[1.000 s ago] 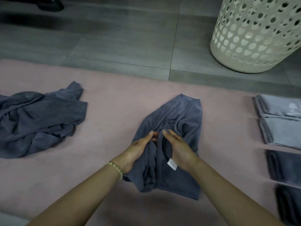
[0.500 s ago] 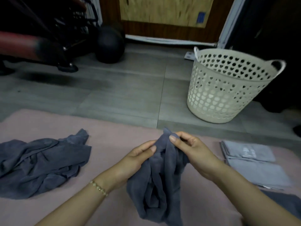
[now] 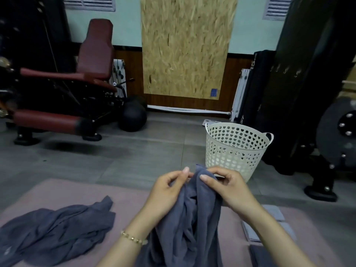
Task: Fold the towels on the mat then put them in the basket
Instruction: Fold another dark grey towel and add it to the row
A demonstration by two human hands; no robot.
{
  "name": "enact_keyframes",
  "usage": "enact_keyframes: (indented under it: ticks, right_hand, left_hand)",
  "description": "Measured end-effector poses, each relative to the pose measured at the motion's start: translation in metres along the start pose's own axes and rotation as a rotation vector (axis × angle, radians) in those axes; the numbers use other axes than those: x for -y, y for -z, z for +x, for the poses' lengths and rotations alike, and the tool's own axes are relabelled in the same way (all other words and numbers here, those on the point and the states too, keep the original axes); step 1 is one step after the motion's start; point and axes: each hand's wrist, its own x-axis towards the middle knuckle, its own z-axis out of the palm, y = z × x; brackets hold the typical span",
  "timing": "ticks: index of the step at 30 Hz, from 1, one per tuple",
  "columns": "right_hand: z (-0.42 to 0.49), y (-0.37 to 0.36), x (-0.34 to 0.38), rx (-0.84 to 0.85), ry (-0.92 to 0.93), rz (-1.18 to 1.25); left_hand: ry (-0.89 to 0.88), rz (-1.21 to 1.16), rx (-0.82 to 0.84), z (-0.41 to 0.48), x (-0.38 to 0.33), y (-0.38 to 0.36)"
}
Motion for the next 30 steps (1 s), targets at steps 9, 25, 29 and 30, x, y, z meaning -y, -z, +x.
enact_keyframes:
  ticks: [9,25,29,30]
  right_hand:
    - [-0.063,-0.004,0.001,0.013,-0.025,-0.026]
    - [-0.077,0.017,-0.014,0.045,-0.19,-0.049]
    - [-0.076,0.053,-0.017,0.052,-0.172,-0.248]
    - [-0.076,0.067,-0.014,0.075,-0.169,-0.338]
  left_hand:
    - [0.177,-0.232,0.019,-0.08,0.006,-0.025]
    - [0.125,0.081,0.079,-0.086,0.025,-0.031]
    - [-0.01,0.314,-0.097,-0.064,0.024,-0.002]
    - [-0.04,0.375,-0.138,-0.055,0.021,0.011]
